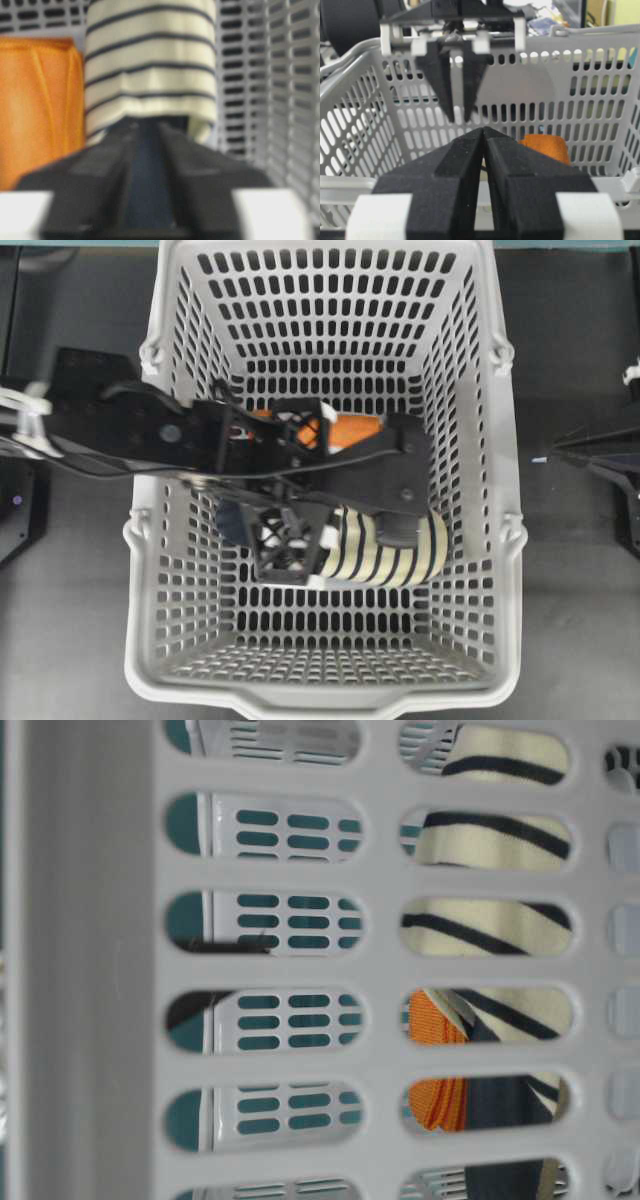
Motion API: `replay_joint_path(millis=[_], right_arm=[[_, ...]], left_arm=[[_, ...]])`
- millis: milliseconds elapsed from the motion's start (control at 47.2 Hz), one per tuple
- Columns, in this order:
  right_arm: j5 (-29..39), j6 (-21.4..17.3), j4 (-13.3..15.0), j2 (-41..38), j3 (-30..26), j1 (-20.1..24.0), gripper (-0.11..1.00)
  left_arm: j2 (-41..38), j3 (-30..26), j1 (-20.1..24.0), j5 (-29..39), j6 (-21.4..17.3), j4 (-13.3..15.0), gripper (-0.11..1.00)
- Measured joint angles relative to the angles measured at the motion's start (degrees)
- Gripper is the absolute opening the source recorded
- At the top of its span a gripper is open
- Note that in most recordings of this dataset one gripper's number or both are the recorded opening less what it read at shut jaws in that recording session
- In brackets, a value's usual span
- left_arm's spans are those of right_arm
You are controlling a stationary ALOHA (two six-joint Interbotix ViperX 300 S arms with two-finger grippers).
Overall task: Pick up the slipper from the shopping basket with the left arm.
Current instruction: 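Lower the left gripper into the basket toward the striped slipper, then close the left gripper on the striped slipper's heel, then lift the gripped slipper upward out of the basket with the left gripper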
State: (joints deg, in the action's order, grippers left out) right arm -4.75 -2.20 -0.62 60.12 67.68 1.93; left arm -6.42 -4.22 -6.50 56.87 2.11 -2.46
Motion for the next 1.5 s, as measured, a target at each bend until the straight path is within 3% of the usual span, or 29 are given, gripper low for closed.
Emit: replay_joint_path(millis=[106, 212, 698, 825, 995, 1101, 1312, 1503], right_arm=[[0.18, 0.0, 0.0, 0.09, 0.0, 0.35, -0.01], [0.18, 0.0, 0.0, 0.09, 0.0, 0.7, -0.01], [0.18, 0.0, 0.0, 0.26, 0.0, 0.97, -0.01], [0.18, 0.0, -0.09, 0.26, 0.0, 0.97, -0.01], [0.18, 0.0, 0.0, 0.26, 0.0, 0.97, -0.01], [0.18, 0.0, -0.09, 0.18, 0.0, 0.97, -0.01], [0.18, 0.0, -0.09, 0.18, 0.0, 0.97, -0.01], [0.18, 0.0, -0.09, 0.26, 0.09, 0.97, -0.01]], left_arm=[[-2.02, -1.67, -0.53, -0.26, -0.18, 0.09, 0.72], [-3.96, -2.55, -1.14, 0.09, -0.18, 0.0, 0.9], [-11.6, 0.79, -1.14, -2.46, 0.35, 0.09, 0.9], [-11.43, 1.85, -1.05, -5.1, 0.18, 0.09, 0.76], [-11.25, 2.11, -1.14, -5.89, -0.26, 0.0, 0.3], [-10.81, 1.49, -0.97, -4.57, -0.35, 0.0, 0.1], [-8.0, -3.25, -0.7, 3.34, -0.79, 0.09, 0.09], [-6.94, -12.92, -0.44, 13.97, 0.09, 0.0, 0.09]])
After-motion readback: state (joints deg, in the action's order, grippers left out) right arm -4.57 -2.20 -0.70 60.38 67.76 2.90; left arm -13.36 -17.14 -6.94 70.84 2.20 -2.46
